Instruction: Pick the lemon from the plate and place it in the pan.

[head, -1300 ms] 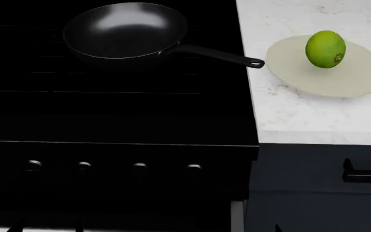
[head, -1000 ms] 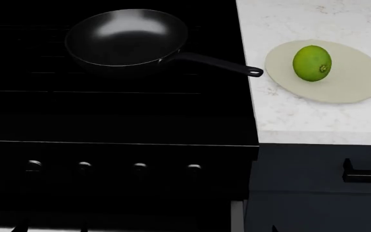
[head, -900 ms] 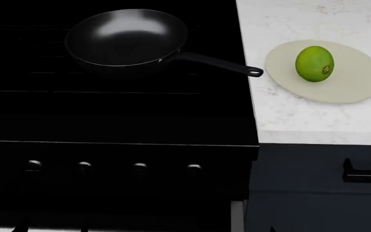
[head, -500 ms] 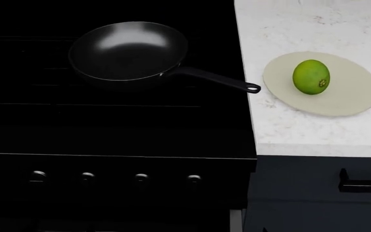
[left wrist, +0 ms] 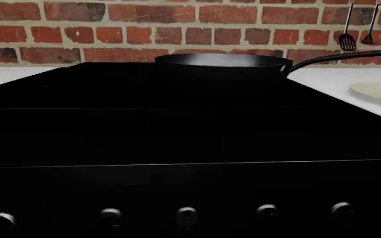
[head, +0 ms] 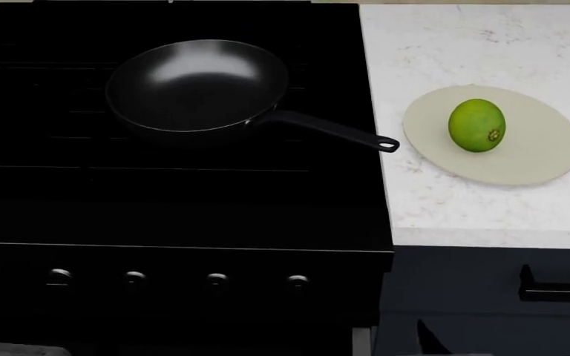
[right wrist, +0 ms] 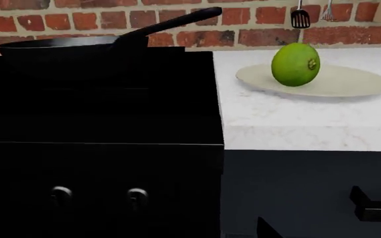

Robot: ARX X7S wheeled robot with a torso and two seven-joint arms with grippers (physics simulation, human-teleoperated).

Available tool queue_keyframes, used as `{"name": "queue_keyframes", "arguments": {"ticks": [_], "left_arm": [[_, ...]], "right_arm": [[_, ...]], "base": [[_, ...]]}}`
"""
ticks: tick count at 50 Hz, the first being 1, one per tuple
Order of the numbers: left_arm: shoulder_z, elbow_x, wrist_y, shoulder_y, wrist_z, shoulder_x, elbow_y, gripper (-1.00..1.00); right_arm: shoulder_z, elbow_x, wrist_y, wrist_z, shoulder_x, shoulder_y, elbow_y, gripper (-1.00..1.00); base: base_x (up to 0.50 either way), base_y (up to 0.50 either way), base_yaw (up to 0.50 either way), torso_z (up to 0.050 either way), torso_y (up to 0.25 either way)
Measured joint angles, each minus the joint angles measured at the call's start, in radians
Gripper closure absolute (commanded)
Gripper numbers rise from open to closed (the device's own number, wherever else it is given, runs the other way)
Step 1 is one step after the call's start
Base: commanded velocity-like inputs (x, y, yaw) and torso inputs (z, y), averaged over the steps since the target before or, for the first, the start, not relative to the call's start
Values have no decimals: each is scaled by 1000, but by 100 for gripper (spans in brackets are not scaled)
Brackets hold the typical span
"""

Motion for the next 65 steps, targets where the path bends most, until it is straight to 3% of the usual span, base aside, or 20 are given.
{"name": "queue_keyframes", "arguments": {"ticks": [10,20,31,44,65], "left_arm": [[-160,-184,-499,-188,-39,-144,436,-100],[-223,-280,-756,-302,-68,-232,652,-100],[-251,-341,-879,-370,-87,-278,741,-100],[-279,-400,-980,-481,-108,-326,781,-100],[-293,-485,-1038,-557,-142,-362,791,-100]], "right_arm": [[181,321,466,15,137,242,-436,-100],[288,517,704,44,197,385,-618,-100],[342,620,846,88,228,473,-678,-100],[390,712,962,152,248,608,-684,-100],[408,775,1015,203,259,675,-687,-100]], "base": [[0,0,0,0,0],[0,-279,0,0,0],[29,-91,0,0,0],[500,0,0,0,0],[500,0,0,0,1]]}}
